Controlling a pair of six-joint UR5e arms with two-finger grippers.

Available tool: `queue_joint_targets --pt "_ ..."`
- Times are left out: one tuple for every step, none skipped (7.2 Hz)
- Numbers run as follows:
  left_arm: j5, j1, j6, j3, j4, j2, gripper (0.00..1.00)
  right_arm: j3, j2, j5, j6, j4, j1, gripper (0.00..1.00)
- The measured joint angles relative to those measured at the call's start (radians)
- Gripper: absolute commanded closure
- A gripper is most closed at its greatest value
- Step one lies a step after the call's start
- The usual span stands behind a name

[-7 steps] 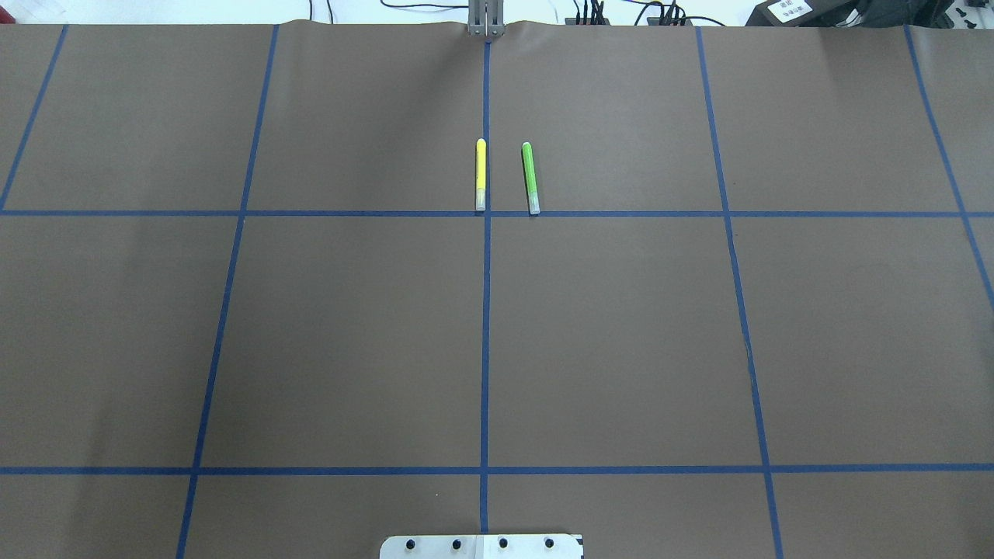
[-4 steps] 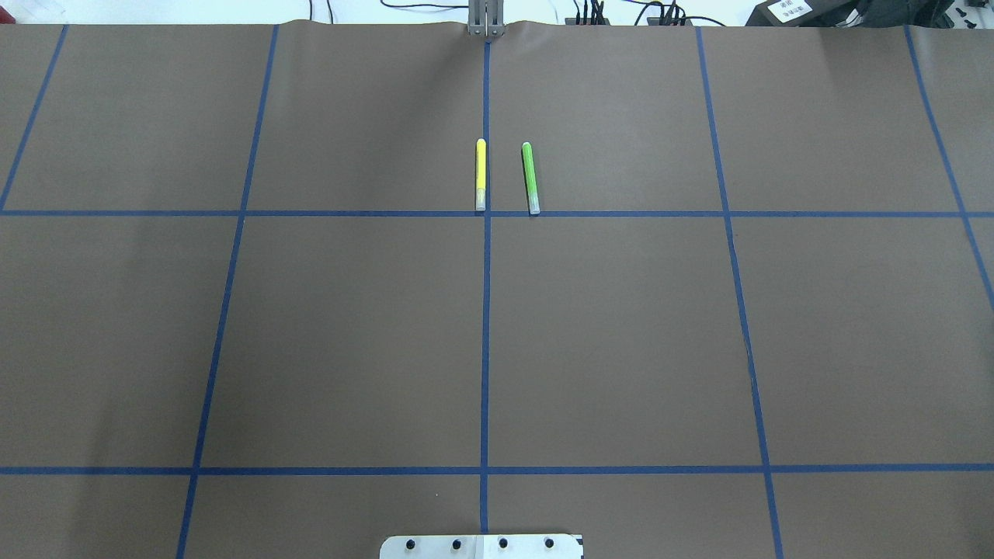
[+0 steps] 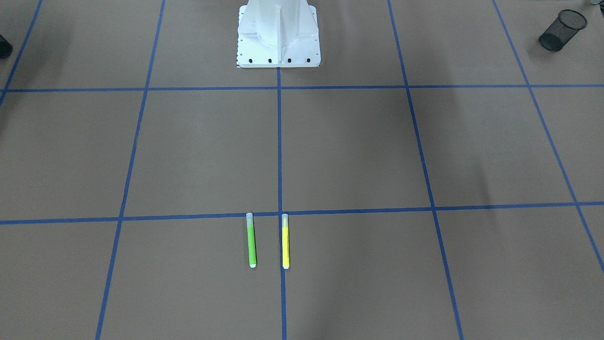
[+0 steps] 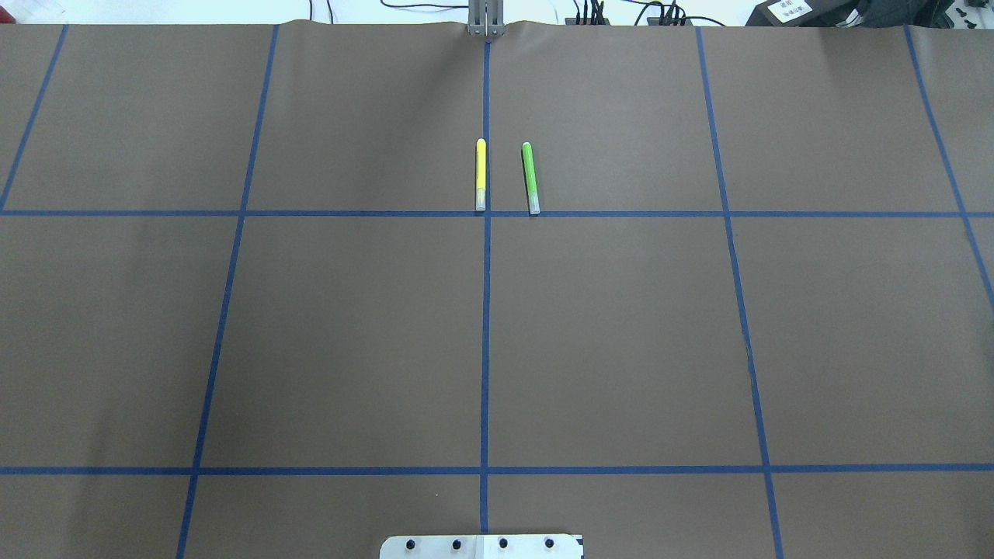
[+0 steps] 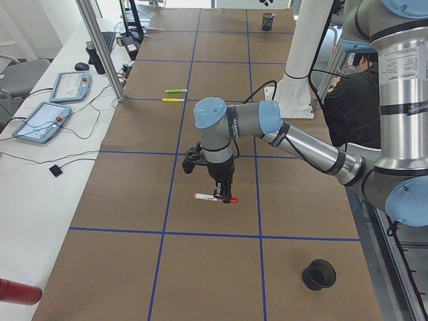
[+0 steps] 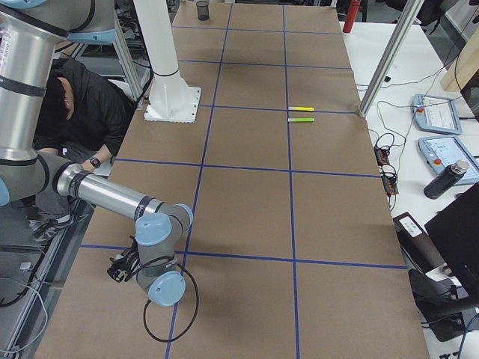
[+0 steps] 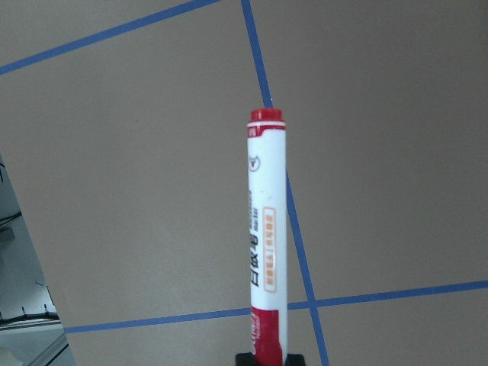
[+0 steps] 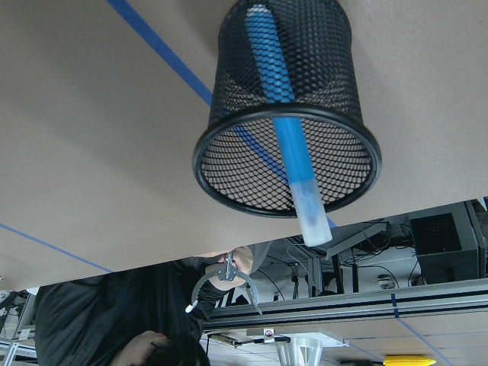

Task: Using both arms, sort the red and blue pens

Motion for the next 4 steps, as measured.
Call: queue_joint_targets --pt "0.0 0.0 0.0 0.004 0.015 0.009 1.0 -0.002 0.019 -0.01 0.043 0.1 0.004 0.0" --pt "0.0 0.0 0.0 0.008 0.026 0.032 1.0 -0.002 0.03 -0.029 0.116 0.233 0.011 0.0" --pt "0.001 -0.002 -0.001 0.01 0.033 0.065 1.0 -0.003 0.035 -0.043 0.193 0.365 0.017 0.0" --pt "0.001 -0.012 -0.001 0.016 0.039 0.111 1.0 -0.003 0.038 -0.049 0.253 0.477 0.021 0.0"
